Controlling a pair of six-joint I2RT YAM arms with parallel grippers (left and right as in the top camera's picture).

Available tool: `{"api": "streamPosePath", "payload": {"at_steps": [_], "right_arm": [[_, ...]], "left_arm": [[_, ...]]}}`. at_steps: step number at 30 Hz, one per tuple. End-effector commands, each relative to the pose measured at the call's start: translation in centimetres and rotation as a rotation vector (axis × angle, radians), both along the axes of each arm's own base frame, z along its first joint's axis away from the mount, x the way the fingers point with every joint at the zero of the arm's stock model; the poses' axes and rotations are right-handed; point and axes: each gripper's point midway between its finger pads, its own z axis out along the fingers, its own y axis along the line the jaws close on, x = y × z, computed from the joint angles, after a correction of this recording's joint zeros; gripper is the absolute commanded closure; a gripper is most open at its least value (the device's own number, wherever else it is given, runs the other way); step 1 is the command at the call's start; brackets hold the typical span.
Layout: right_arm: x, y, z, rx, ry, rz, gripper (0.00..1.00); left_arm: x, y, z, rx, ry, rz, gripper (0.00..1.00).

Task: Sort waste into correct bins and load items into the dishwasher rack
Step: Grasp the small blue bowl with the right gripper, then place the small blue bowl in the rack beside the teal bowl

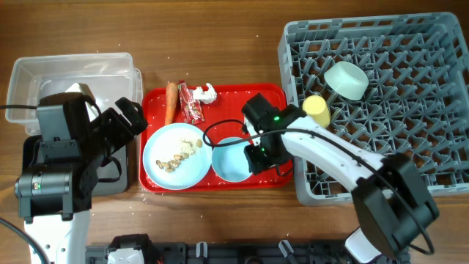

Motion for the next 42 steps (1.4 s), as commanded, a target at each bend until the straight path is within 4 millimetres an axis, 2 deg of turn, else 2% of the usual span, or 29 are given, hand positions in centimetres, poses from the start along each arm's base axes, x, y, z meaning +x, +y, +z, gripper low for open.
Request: {"api": "streamPosePath", "payload": {"at_steps": [1, 2, 4, 6, 7, 9, 13, 15, 17, 20, 23, 24, 26, 29, 31, 35, 42], "right_arm": [[-0.1, 0.1, -1.1, -0.006, 0.018, -0.008, 0.91], [0.4, 0.5, -0.8, 0.009, -0.002, -0.009, 0.96], [1.5, 0.7, 0.0, -0.001, -0.041, -0.033, 0.96], [3.1, -0.3, 1.3, -0.061, -0.107, -0.071, 0.96], [4.2, -1.1, 2.4, -0.1, -0.161, -0.086, 0.96], [6.9, -3.1, 6.0, -0.173, -0.308, -0.151, 0.96], [11.8, -8.9, 14.2, -0.312, -0.646, -0.393, 0.96], [13.7, -14.1, 19.4, -0.413, -0.87, -0.593, 0.96], [14.5, -18.7, 22.7, -0.521, -1.005, -0.736, 0.96], [14.7, -26.0, 25.6, -0.727, -1.115, -0.94, 0.96], [14.6, -31.9, 25.2, -0.864, -1.089, -1.084, 0.96], [14.5, -34.4, 24.3, -0.916, -1.054, -1.131, 0.96], [14.6, -37.6, 22.7, -1.003, -0.988, -1.14, 0.95], [15.5, -40.4, 20.3, -1.095, -0.9, -1.078, 0.96], [16.5, -41.2, 18.7, -1.125, -0.868, -1.037, 0.96], [18.7, -41.4, 16.1, -1.166, -0.822, -0.909, 0.96], [19.9, -41.4, 13.6, -1.186, -0.788, -0.852, 0.96]], "left_arm": [[0.0, 0.1, 0.4, 0.001, -0.012, 0.011, 0.0], [0.0, 0.1, 0.4, 0.001, -0.012, 0.011, 0.0], [0.0, 0.1, 0.4, 0.001, -0.012, 0.011, 0.0], [0.0, 0.1, 0.4, 0.001, -0.012, 0.011, 0.0], [0.0, 0.1, 0.4, 0.001, -0.012, 0.011, 0.0], [0.0, 0.1, 0.4, 0.001, -0.012, 0.011, 0.0], [0.0, 0.1, 0.4, 0.001, -0.012, 0.011, 0.0], [0.0, 0.1, 0.4, 0.001, -0.012, 0.011, 0.0], [0.0, 0.1, 0.4, 0.001, -0.012, 0.011, 0.0], [0.0, 0.1, 0.4, 0.001, -0.012, 0.011, 0.0], [0.0, 0.1, 0.4, 0.001, -0.012, 0.011, 0.0], [0.0, 0.1, 0.4, 0.001, -0.012, 0.011, 0.0], [0.0, 0.1, 0.4, 0.001, -0.012, 0.011, 0.0], [0.0, 0.1, 0.4, 0.001, -0.012, 0.011, 0.0], [0.0, 0.1, 0.4, 0.001, -0.012, 0.011, 0.0], [0.0, 0.1, 0.4, 0.0, -0.012, 0.011, 0.0], [0.0, 0.1, 0.4, -0.004, -0.012, 0.016, 0.0]]}}
